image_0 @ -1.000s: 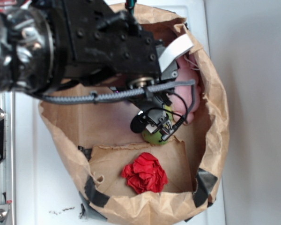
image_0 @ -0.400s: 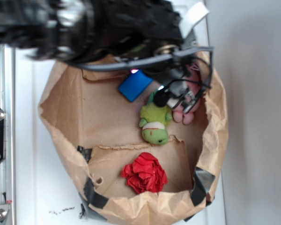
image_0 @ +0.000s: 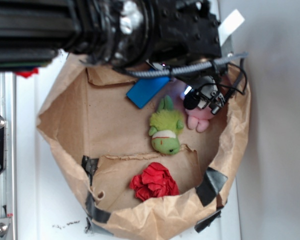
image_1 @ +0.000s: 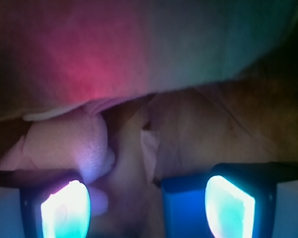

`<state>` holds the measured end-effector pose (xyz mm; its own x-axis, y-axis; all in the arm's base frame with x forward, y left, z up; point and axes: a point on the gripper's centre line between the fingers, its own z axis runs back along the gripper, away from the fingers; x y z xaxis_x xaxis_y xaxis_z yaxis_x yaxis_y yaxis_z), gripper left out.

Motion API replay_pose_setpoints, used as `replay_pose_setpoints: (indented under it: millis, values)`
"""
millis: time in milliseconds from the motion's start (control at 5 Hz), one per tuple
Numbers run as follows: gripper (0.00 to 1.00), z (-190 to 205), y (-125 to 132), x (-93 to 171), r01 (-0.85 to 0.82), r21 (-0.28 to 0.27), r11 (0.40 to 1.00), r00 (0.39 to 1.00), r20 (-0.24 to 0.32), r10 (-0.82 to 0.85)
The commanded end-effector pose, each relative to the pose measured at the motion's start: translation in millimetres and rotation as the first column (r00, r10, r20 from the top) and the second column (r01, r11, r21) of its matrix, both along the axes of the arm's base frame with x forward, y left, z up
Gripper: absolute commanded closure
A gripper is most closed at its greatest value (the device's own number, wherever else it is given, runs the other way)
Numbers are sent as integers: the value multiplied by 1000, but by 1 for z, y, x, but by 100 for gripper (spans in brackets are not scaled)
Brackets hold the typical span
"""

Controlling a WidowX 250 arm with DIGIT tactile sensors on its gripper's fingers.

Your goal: Grab the blue block.

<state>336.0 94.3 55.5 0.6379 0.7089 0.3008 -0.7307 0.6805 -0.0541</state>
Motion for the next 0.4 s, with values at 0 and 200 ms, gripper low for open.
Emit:
replay_pose_setpoints:
  millis: [0, 200]
  values:
    - [0, -21, -10, -33, 140, 127, 982, 988, -87, -130]
    - [0, -4, -11, -29, 164, 66, 984, 985, -72, -159]
